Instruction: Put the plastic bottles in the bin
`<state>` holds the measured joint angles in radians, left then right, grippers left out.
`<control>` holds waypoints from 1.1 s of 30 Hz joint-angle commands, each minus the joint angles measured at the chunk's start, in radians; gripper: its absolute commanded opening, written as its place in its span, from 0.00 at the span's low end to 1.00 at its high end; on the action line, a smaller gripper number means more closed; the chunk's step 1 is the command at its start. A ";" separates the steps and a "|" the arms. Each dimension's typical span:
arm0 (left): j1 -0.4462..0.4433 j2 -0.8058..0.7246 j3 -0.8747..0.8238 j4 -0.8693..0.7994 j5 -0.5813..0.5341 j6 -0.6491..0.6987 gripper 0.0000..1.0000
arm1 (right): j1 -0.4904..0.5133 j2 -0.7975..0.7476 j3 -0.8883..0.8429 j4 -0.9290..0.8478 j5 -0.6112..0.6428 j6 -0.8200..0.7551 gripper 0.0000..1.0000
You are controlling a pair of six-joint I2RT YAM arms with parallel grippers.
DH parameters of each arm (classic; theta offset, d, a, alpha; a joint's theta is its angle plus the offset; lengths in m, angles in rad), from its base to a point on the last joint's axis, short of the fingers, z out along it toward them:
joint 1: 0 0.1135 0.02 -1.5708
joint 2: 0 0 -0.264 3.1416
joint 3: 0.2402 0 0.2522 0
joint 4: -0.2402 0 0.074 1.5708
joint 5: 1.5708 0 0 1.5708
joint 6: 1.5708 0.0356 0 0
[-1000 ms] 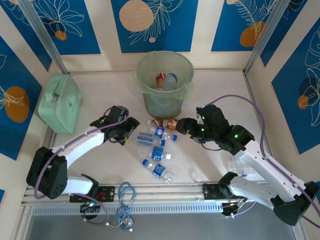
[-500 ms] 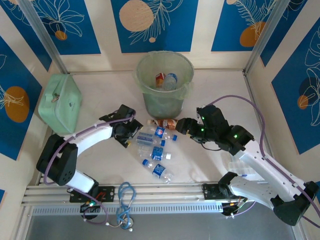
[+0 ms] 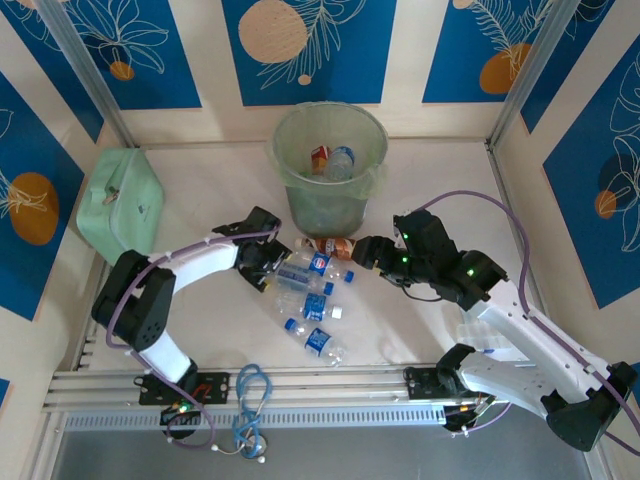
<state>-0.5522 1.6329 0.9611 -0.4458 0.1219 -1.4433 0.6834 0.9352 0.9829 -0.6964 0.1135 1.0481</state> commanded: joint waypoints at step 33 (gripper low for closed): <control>0.044 -0.457 -0.174 0.393 0.145 0.042 0.57 | -0.040 -0.041 0.040 0.121 -0.135 -0.002 0.59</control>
<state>-0.5274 1.2343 0.8173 -0.1822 0.2073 -1.3979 0.6456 0.9112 0.9897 -0.6270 0.0395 1.0451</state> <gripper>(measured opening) 0.580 0.596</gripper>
